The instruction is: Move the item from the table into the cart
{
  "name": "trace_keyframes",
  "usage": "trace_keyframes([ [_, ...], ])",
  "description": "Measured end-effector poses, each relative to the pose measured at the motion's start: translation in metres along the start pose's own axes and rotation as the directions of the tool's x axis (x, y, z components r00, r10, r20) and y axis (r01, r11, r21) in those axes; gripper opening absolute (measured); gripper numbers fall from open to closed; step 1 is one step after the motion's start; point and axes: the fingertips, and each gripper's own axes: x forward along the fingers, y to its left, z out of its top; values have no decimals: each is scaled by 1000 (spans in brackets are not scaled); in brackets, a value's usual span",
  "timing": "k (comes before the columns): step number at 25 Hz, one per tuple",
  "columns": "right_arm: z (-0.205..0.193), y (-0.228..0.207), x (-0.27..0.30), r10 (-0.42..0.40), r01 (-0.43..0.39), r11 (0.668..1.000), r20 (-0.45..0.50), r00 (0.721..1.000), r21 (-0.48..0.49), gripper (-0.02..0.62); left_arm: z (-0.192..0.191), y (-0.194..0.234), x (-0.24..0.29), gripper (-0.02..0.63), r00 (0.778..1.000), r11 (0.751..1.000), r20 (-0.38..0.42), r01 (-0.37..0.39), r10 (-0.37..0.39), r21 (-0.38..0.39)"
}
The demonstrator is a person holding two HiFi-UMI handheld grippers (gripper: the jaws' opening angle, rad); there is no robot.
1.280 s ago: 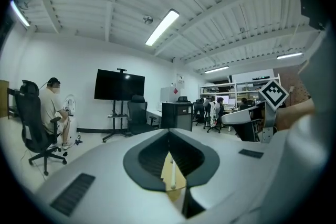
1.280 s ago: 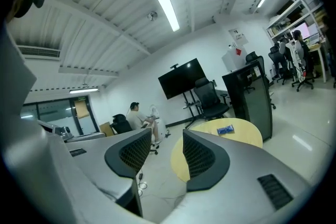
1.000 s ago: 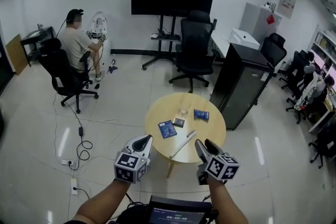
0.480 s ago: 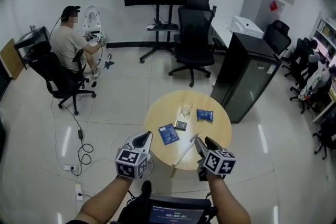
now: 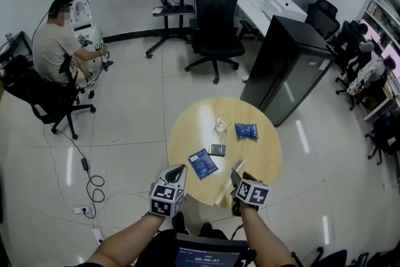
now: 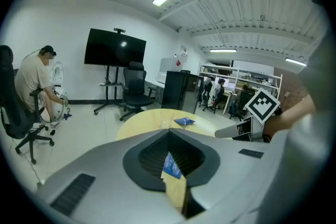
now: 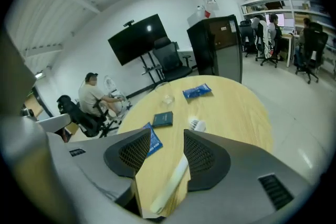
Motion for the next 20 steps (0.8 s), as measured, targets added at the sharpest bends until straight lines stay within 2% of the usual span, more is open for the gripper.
trace_keyframes([
  [3, -18, -29, 49, -57, 55, 998, -86, 995, -26, 202, -30, 8, 54, 17, 997, 999, -78, 14, -17, -37],
  [6, -26, -50, 92, -83, 74, 995, -152, 985, -69, 202, -49, 15, 99, 17, 991, 998, -129, 23, -30, -55],
  [10, -34, -72, 128, -102, 83, 992, -215, 971, -96, 202, -70, 13, 144, 17, 982, 999, -183, 32, -37, -31],
  [15, -48, -93, 156, -165, 143, 985, -274, 948, -97, 202, -88, 11, 178, 17, 969, 999, -242, 44, -44, -5],
  [20, -50, -98, 172, -221, 191, 973, -291, 931, -127, 193, -99, 14, 195, 17, 962, 998, -264, 67, -62, 10],
])
